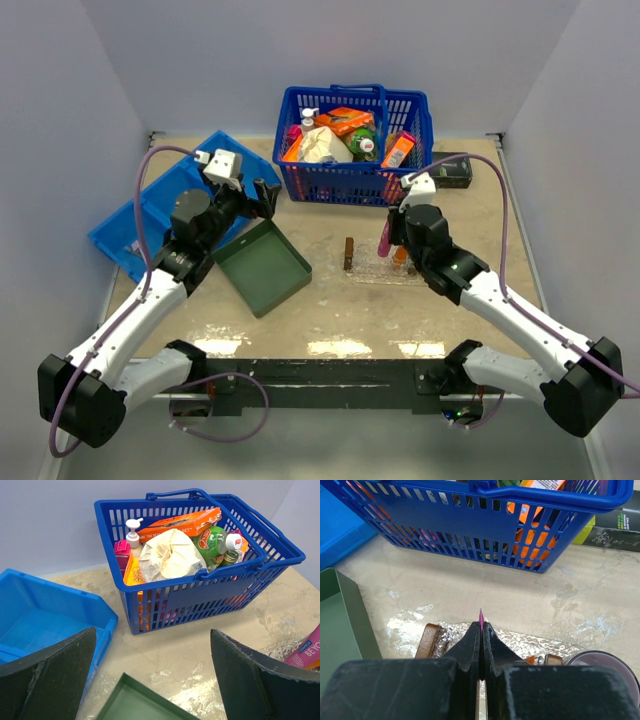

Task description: Prepare toiletry sets of a toothbrush and toothpaste on the tray

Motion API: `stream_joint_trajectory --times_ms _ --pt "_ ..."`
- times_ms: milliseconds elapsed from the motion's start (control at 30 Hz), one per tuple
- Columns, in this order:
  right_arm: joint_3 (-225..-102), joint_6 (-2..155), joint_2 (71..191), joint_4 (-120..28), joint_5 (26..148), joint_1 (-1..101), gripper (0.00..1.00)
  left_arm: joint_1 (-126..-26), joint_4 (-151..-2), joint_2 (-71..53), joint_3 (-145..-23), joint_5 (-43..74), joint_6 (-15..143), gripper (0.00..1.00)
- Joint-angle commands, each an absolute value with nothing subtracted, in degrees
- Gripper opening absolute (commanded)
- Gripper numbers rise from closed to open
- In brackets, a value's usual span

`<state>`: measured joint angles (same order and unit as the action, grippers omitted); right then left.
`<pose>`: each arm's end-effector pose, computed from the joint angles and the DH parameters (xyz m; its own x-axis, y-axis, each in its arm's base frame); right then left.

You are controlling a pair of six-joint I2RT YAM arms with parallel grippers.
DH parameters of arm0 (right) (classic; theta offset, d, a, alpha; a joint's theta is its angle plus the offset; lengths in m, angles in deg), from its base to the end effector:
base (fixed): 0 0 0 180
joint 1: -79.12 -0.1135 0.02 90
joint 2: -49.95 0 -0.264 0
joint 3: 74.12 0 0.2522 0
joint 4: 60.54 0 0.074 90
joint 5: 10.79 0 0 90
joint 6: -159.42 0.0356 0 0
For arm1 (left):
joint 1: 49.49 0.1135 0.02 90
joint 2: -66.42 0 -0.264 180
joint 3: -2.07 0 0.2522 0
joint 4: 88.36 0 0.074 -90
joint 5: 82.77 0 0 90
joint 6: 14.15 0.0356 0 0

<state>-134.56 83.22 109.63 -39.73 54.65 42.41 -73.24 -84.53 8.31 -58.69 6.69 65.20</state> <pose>0.2003 0.1309 0.3083 -0.3219 0.0306 -0.9463 -0.1584 0.9836 0.0857 0.2217 -0.0972 0.3471 -0.0914 -0.1617 -0.9826 0.3838 0.9048 -0.1846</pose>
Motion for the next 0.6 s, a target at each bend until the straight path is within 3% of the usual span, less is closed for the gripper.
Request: stream_joint_trajectory --times_ms 0,567 --pt "-134.4 82.4 109.9 -44.2 52.8 42.2 0.0 -73.0 -85.4 9.3 -58.8 5.0 66.8 1.0" --pt "-132.5 81.9 110.6 -47.9 51.6 42.1 0.0 -73.0 -85.2 9.4 -58.8 4.9 67.3 1.0"
